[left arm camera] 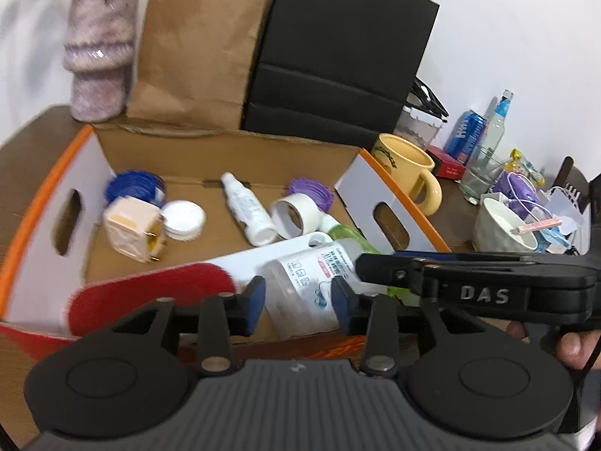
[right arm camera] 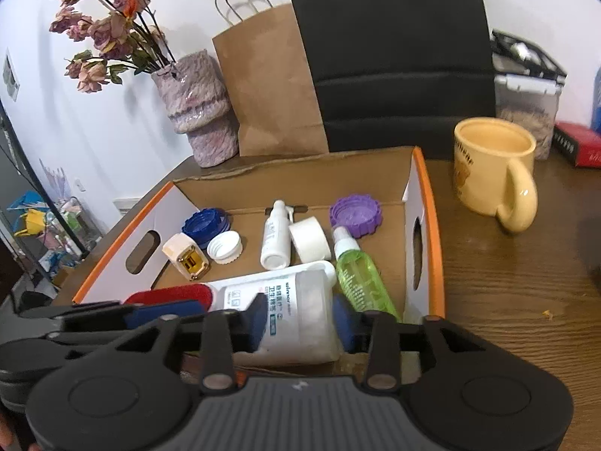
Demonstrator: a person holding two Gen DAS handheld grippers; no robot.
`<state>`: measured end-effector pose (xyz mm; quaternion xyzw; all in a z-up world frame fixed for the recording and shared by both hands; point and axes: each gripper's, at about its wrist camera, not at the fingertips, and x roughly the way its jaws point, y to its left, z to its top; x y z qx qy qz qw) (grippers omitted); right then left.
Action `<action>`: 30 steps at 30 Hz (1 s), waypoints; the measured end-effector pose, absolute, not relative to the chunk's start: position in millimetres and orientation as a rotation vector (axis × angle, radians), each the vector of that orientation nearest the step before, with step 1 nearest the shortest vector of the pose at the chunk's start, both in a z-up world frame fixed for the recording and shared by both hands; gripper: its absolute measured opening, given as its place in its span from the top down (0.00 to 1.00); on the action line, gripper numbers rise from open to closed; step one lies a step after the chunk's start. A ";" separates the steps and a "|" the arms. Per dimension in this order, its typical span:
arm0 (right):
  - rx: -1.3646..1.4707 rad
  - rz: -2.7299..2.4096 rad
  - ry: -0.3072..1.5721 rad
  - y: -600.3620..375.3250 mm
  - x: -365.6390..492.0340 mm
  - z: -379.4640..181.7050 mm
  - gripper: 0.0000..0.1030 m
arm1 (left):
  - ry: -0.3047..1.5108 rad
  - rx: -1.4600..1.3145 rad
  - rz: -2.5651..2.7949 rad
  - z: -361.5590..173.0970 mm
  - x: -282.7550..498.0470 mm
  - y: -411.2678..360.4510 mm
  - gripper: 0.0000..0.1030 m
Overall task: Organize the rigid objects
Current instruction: 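Lower the white container into the box and open both tools, then withdraw both open tools up and back from the box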
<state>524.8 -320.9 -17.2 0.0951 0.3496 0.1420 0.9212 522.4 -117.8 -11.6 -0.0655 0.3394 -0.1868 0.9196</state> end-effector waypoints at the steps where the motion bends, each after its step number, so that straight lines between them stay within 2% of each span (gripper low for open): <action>1: 0.194 0.296 0.705 -319.9 520.3 -12.0 0.54 | 0.683 -0.129 -0.370 -7.1 517.7 -114.9 0.56; 4: 0.176 0.299 0.654 -315.1 502.0 6.7 0.53 | 0.619 -0.101 -0.319 10.7 501.2 -104.9 0.51; 8: 0.109 0.272 0.539 -305.3 467.2 33.8 0.34 | 0.539 -0.111 -0.267 36.7 471.6 -87.1 0.47; 12: 0.066 0.239 0.413 -296.1 426.3 52.3 0.29 | 0.422 -0.116 -0.208 57.9 432.3 -71.1 0.24; 13: 0.062 0.234 0.388 -295.4 418.1 55.1 0.29 | 0.389 -0.108 -0.188 61.7 422.6 -68.5 0.22; 15: 0.054 0.222 0.338 -291.9 400.9 56.5 0.20 | 0.357 -0.101 -0.174 68.8 405.5 -60.9 0.22; 21: 0.031 0.203 0.253 -280.8 364.2 47.0 0.19 | 0.231 -0.090 -0.120 77.4 357.2 -43.5 0.11; 30: 0.062 0.180 0.185 -278.8 320.2 37.9 0.18 | 0.157 -0.045 -0.098 70.1 310.8 -31.0 0.11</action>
